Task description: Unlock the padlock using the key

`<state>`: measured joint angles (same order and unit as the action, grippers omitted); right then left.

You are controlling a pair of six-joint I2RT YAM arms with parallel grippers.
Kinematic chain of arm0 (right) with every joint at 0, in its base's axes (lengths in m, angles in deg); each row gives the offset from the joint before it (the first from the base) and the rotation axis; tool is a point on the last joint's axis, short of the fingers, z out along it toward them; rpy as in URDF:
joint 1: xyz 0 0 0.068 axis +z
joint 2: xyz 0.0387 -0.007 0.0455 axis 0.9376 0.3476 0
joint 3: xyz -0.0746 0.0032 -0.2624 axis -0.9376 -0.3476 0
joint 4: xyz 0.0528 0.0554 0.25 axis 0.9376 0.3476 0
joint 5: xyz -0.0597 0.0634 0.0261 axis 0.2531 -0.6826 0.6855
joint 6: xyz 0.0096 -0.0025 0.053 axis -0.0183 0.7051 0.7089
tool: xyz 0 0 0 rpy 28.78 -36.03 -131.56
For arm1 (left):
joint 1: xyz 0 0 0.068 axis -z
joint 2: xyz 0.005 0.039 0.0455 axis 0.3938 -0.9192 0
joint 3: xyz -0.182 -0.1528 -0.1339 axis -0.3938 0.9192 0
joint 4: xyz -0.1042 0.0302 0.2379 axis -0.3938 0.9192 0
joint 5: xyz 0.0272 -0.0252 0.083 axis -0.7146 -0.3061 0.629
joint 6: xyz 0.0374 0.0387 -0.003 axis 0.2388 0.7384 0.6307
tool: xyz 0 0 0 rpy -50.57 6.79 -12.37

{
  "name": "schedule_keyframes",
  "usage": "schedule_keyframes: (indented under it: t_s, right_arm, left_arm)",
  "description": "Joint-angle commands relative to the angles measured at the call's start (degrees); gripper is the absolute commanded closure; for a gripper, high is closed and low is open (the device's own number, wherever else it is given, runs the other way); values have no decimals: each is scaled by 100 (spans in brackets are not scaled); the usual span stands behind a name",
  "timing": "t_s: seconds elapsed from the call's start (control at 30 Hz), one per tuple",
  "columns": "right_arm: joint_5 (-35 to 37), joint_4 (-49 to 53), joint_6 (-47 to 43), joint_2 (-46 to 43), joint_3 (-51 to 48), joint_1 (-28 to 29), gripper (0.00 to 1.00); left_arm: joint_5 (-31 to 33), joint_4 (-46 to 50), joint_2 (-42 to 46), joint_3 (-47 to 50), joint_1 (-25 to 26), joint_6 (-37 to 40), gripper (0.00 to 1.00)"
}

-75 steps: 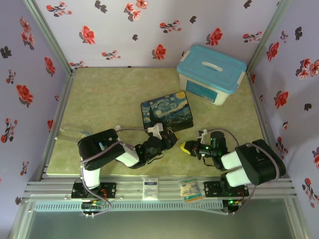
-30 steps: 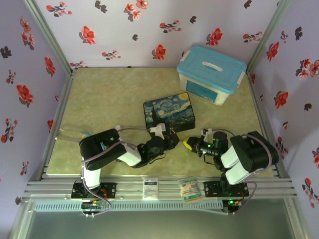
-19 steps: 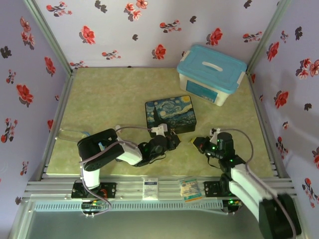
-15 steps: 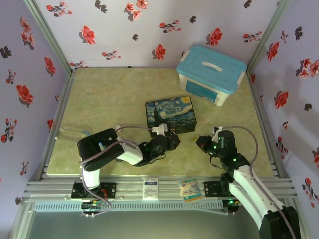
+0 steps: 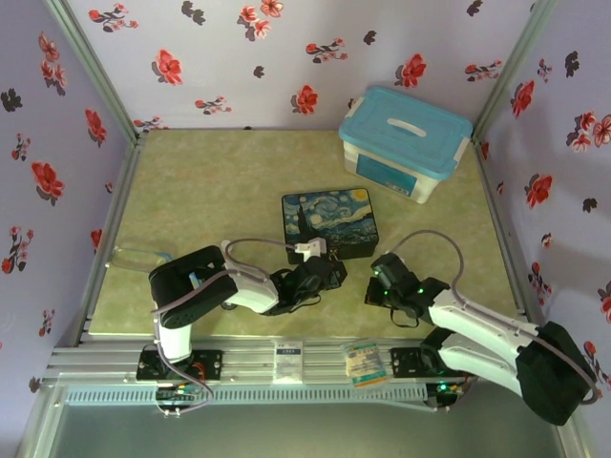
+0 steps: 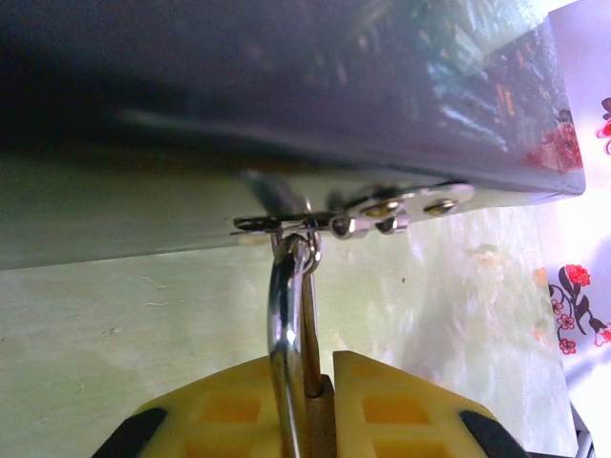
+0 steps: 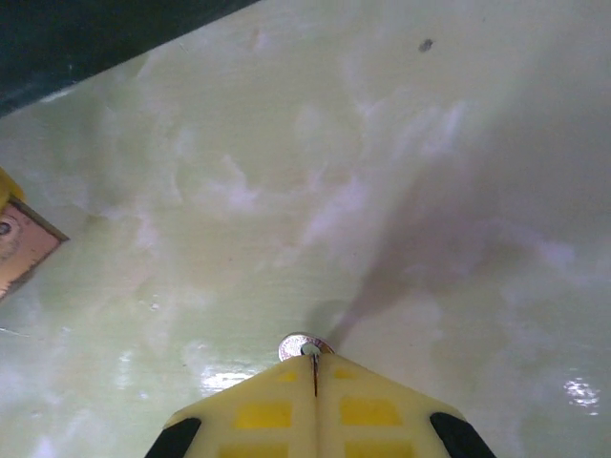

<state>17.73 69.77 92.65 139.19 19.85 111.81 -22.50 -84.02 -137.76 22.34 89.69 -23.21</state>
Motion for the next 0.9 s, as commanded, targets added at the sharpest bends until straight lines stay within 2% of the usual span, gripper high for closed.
schedule_keyframes:
  t_s: [0.0, 0.03, 0.13, 0.17, 0.3, 0.43, 0.47, 0.5, 0.57, 0.63, 0.73, 0.8, 0.87]
  right_arm:
    - [1262, 360, -72, 4, 233, 429, 100]
    - [1259, 332, -65, -62, 194, 466, 100]
    - [1064, 113, 39, -399, 5, 438, 100]
    - [897, 34, 41, -570, -51, 374, 100]
    - [-111, -414, 177, -1254, -286, -100, 100]
    - [-933, -924, 363, -1923, -454, -608, 100]
    - [-1089, -1073, 421, -2070, -453, -692, 100]
    - [-1198, -1182, 481, -2126, -451, -735, 100]
    - [-1481, -1546, 749, -2226, -430, -841, 100]
    - [-1787, -2015, 1098, -2205, -435, -954, 100]
    - [-1994, -2590, 1606, -2182, -372, -1033, 100]
    - [-2062, -2925, 1812, -2202, -351, -1033, 100]
    - [-2090, -3149, 2001, -2184, -342, -1033, 100]
  left_arm:
    - [-88, 189, -115, -146, 89, 11, 100]
    - [-97, 226, -117, -166, 89, 43, 100]
    - [-89, 255, -86, -137, 104, 44, 88]
    - [-83, 255, -65, -104, 109, 35, 79]
    - [23, 255, 129, 57, 147, 1, 64]
    - [597, 320, 915, 330, 369, 112, 39]
    - [810, 192, 1205, 467, 442, 187, 37]
    - [971, 18, 1454, 588, 480, 290, 37]
    - [1052, -391, 1898, 799, 496, 588, 44]
    - [911, -736, 2121, 881, 486, 932, 49]
    - [612, -1171, 2204, 983, 490, 959, 58]
    - [578, -1568, 2133, 1015, 557, 922, 58]
    - [651, -1749, 2037, 963, 615, 901, 51]
